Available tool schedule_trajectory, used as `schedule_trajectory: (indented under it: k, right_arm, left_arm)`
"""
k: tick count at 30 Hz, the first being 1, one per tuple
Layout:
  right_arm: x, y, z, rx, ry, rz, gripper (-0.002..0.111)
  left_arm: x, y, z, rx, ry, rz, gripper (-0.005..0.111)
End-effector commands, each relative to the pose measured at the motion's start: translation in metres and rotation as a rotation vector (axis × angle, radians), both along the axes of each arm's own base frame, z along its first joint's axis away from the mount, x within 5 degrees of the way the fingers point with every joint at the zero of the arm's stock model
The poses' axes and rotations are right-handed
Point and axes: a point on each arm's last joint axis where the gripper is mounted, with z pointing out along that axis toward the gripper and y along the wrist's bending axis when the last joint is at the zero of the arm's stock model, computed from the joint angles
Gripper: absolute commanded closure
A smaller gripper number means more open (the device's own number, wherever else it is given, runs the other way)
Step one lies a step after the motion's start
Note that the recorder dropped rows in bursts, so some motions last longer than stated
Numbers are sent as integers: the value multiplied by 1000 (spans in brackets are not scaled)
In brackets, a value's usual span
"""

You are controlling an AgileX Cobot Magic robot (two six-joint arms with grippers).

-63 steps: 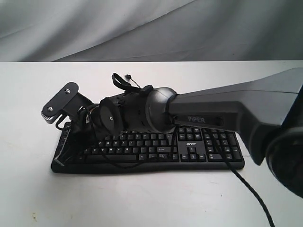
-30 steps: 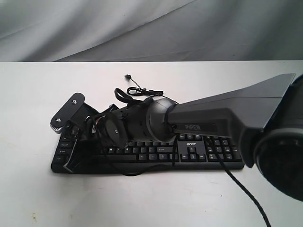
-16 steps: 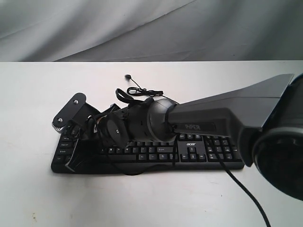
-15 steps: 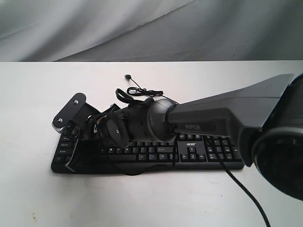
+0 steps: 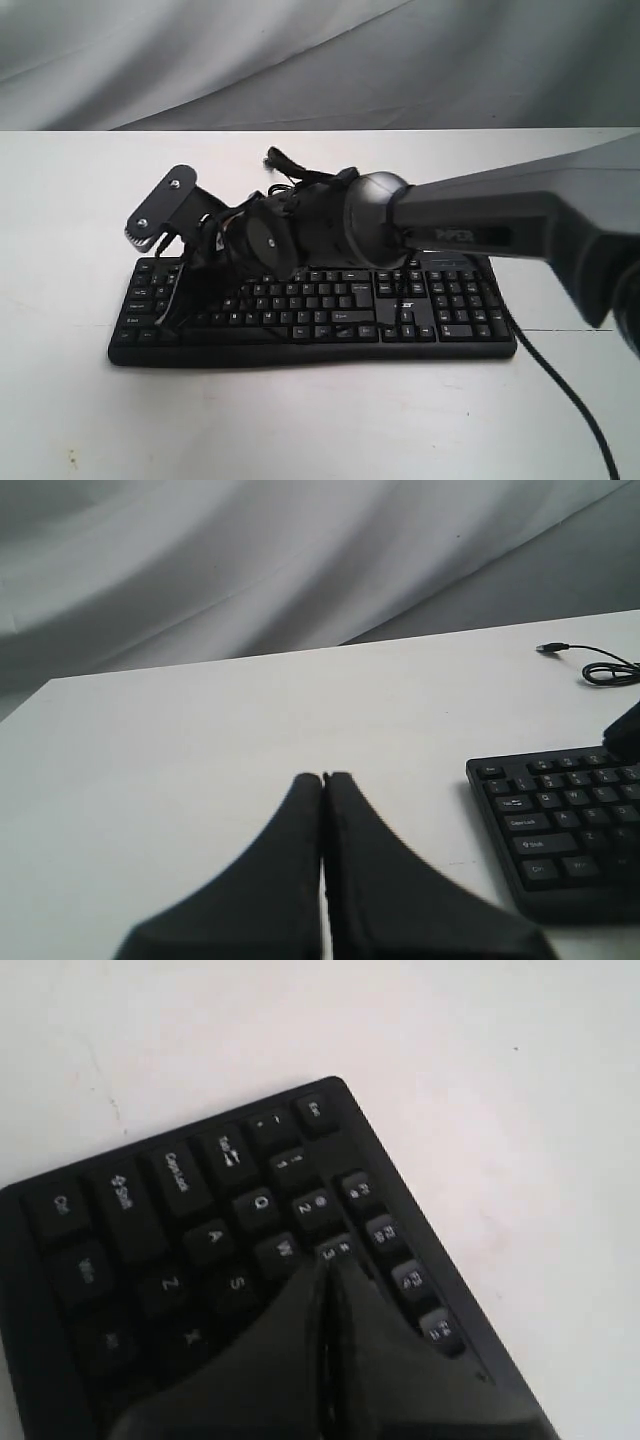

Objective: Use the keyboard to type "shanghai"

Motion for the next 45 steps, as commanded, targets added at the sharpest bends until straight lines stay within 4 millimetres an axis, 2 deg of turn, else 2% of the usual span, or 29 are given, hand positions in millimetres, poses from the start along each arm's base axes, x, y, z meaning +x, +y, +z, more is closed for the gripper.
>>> schedule_trajectory:
  k: [1,6,10,41,45]
  right_arm:
    - [-7,-26,3,-14,-3,-28,108]
    - [-17,-47,-11,-17,7,-69,108]
    - [-16,-53,-16,-16,9,-87,108]
    - [-17,-47,-24,-7,-21,-74,108]
    - [-18,-47,-34,-24,-6,-73,108]
  left_arm:
    - [0,-1,0,-5,-10,-8,107]
    - [0,-1,0,-5,-10,-8,107]
    - [0,-1,0,-5,-10,-8,107]
    - [0,-1,0,-5,-10,-8,107]
    - [0,-1,0,-5,-10,-8,107]
